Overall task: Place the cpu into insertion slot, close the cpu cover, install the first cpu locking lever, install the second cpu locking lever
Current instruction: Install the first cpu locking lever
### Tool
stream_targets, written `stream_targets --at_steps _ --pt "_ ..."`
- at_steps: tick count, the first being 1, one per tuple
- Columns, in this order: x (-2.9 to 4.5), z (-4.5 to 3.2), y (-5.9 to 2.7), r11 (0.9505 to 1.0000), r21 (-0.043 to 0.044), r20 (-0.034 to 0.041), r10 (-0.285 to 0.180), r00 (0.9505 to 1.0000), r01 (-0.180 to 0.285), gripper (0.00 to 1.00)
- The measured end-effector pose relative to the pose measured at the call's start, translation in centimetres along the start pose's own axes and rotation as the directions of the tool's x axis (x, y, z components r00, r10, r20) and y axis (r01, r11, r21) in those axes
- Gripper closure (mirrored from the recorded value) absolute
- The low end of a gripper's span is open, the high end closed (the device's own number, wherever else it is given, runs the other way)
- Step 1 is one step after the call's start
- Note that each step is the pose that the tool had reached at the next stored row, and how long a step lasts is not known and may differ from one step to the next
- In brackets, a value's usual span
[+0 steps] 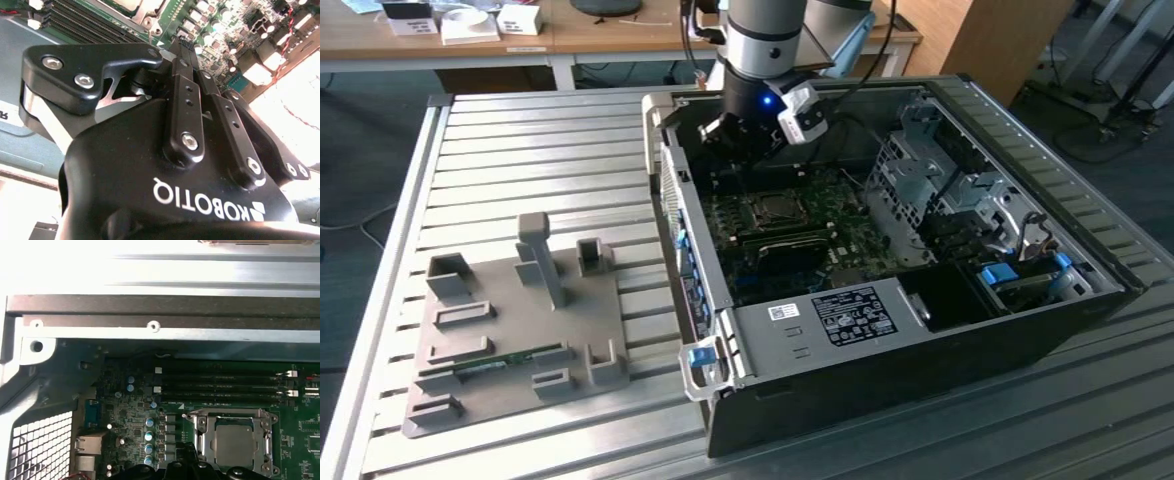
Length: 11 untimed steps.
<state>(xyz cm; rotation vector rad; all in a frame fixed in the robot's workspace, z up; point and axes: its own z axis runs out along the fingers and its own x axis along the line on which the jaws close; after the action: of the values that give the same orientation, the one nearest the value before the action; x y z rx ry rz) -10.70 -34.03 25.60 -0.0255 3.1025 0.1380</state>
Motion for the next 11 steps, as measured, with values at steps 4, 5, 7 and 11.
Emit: stream_targets --at_steps 4,5,7,11 --pt "0.18 0.00 0.00 1.0000 -0.0004 -0.0002 0.000 1.0000 0.000 0.89" --pt "0.20 -0.01 -0.01 1.0000 -0.0056 -0.0001 0.000 1.0000 0.000 0.89" --pt "0.20 0.00 0.00 0.9997 -0.0246 0.0005 0.001 1.0000 -0.001 0.89" --pt "0.20 0.00 0.00 0.9992 -0.0389 0.0007 0.002 1.0000 -0.001 0.89"
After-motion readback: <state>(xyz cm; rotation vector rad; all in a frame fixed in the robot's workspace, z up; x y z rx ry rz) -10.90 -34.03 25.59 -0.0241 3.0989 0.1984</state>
